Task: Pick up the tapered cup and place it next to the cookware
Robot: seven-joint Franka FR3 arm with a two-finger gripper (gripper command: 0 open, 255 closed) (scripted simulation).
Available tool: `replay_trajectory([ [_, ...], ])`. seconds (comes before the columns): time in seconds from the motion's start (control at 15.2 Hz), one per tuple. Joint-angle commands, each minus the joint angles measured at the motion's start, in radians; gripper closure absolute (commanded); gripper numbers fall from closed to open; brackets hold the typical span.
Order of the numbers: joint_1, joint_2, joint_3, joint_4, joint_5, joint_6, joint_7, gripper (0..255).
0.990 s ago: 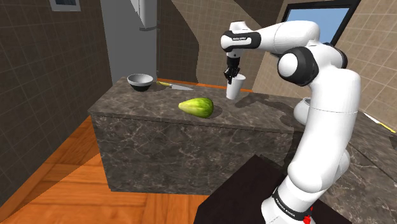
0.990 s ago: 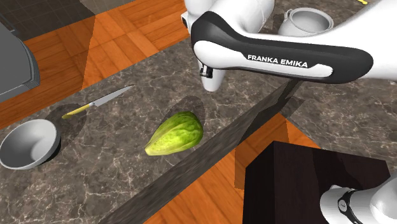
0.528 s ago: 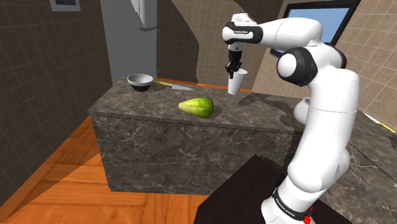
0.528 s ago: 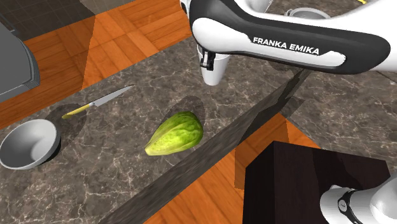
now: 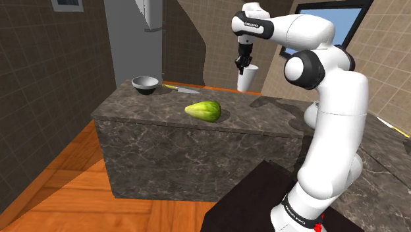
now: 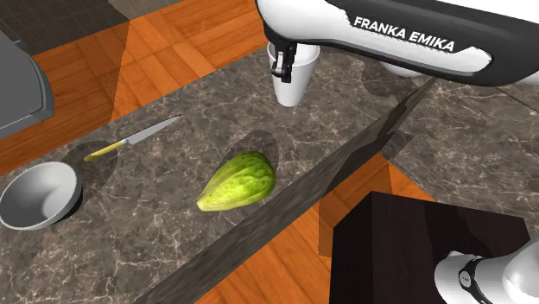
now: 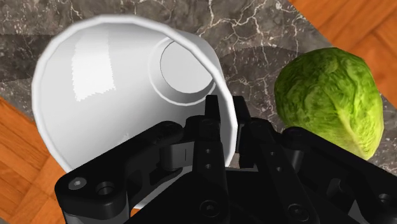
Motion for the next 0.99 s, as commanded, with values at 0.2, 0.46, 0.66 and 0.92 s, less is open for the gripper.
replay_trajectory([
  [0.2, -0.019, 0.007, -0.007, 0.062, 0.004, -0.052, -0.029, 255],
  [0.46, -0.067, -0.055, -0.033, -0.033, -0.001, -0.006, -0.102, 255],
  [0.66, -0.105, -0.086, -0.053, -0.081, -0.001, 0.020, -0.161, 255],
  [0.92, -0.159, -0.110, -0.083, -0.120, 0.003, 0.047, -0.243, 255],
])
